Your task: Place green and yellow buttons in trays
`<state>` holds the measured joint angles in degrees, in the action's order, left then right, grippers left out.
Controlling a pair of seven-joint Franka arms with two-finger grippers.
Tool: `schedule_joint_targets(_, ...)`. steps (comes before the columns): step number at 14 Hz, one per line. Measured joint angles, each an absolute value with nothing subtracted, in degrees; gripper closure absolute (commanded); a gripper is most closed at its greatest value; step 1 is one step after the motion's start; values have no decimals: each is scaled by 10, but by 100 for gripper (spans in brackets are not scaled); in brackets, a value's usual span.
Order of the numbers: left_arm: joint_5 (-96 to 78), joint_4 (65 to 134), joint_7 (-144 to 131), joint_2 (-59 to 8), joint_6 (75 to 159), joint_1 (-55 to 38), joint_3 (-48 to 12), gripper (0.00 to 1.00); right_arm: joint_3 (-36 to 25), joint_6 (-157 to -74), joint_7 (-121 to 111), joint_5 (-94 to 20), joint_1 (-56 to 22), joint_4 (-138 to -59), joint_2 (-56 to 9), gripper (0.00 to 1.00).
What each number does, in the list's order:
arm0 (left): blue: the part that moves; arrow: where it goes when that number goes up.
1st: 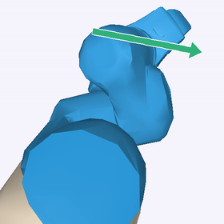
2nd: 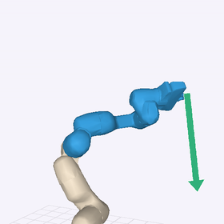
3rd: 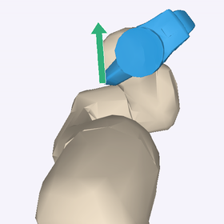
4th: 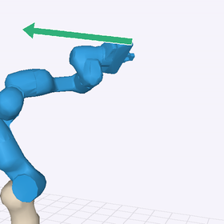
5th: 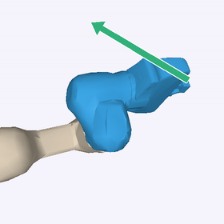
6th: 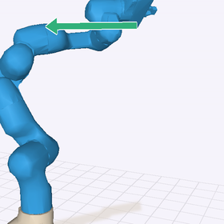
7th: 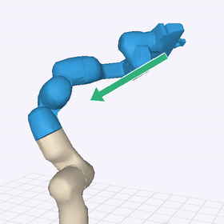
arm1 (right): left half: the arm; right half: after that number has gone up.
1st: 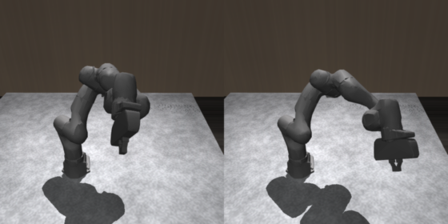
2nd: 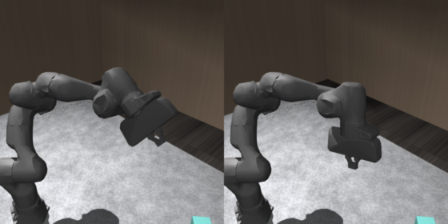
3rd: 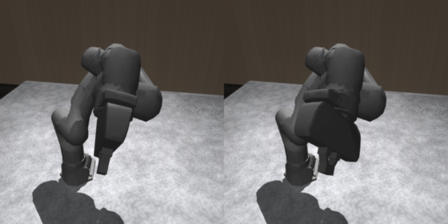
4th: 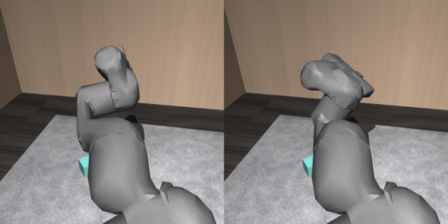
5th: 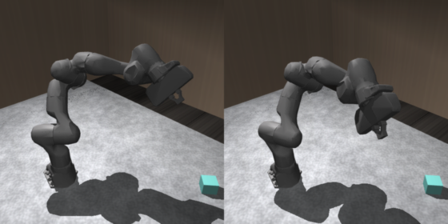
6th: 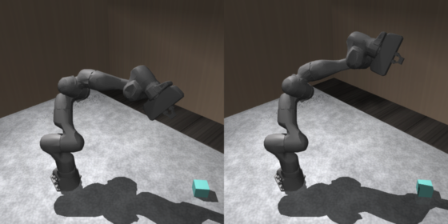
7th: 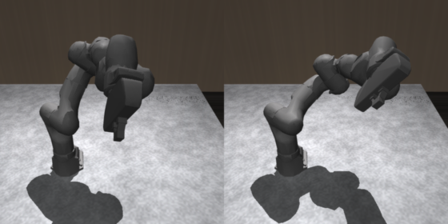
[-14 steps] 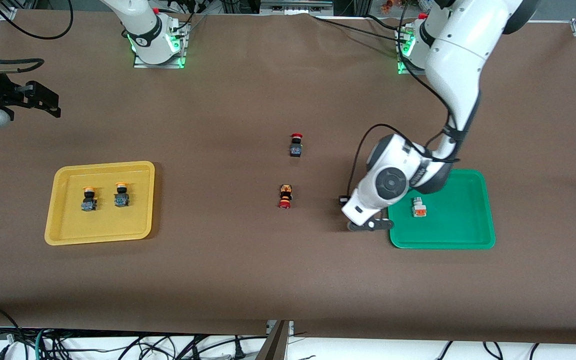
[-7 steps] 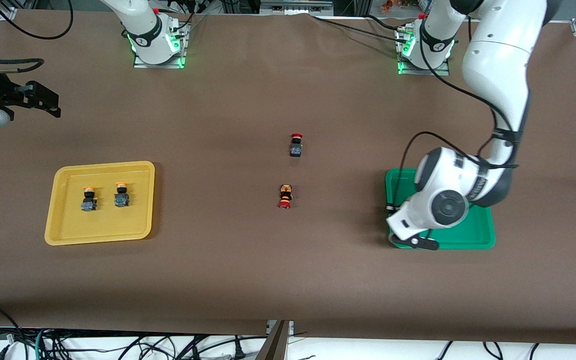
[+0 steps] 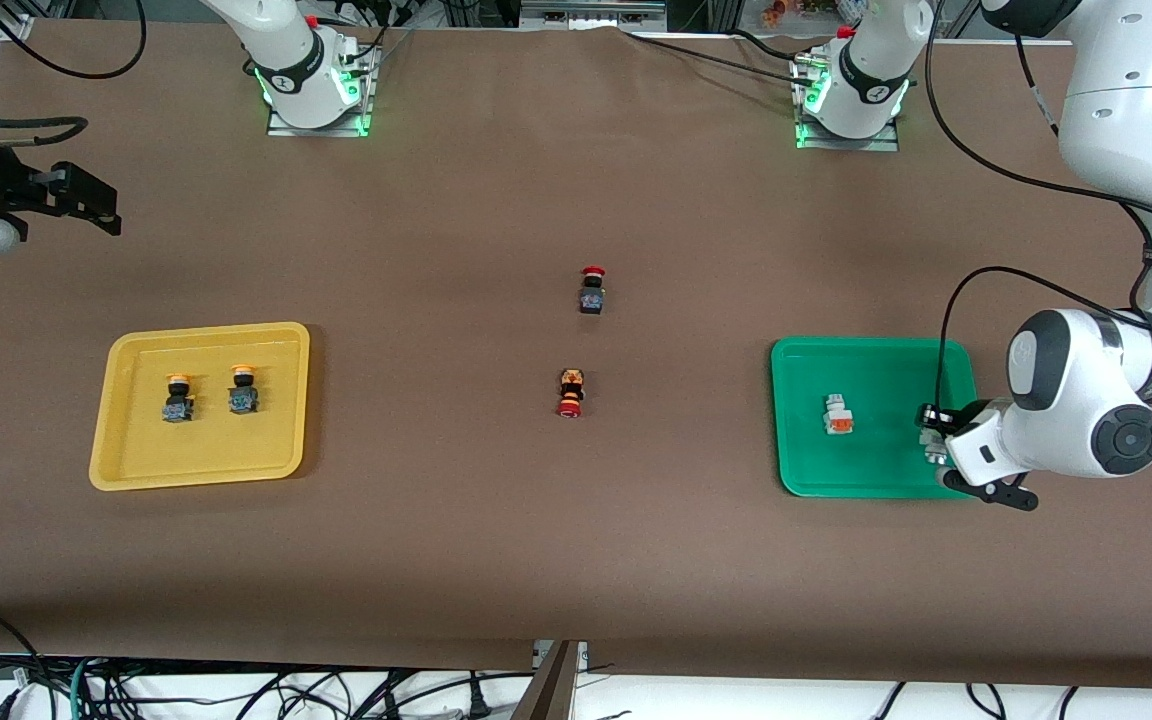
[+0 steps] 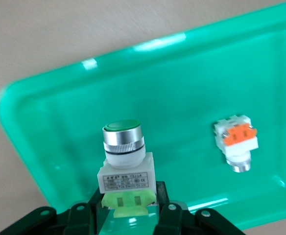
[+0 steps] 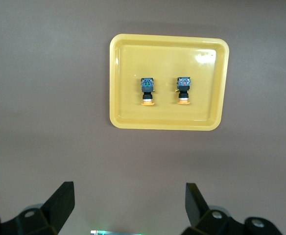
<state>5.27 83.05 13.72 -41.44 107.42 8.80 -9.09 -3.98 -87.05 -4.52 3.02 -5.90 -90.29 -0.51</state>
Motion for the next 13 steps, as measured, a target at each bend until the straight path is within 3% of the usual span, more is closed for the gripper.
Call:
schedule_joint_targets(1,42,838,136,-414,1074,85,-94,94,-40,-870,-45,30,-59,-903,-5,0)
schedule_joint_targets(4,25,845,131,-413,1074,83,-96,60,-40,-870,-45,30,-57,-903,-5,0)
schedule_joint_targets(5,21,846,131,-412,1074,85,-96,32,-40,-870,-45,30,-56,-903,-5,0)
schedule_joint_targets(6,21,846,131,-411,1074,87,-96,11,-40,-870,-45,30,-56,-903,-5,0)
schedule_joint_targets(7,20,847,131,-410,1074,88,-96,0,-40,-870,-45,30,-56,-903,-5,0)
schedule_joint_targets(13,19,849,131,-395,1068,88,-97,0,-40,-870,-45,30,-55,-903,-5,0)
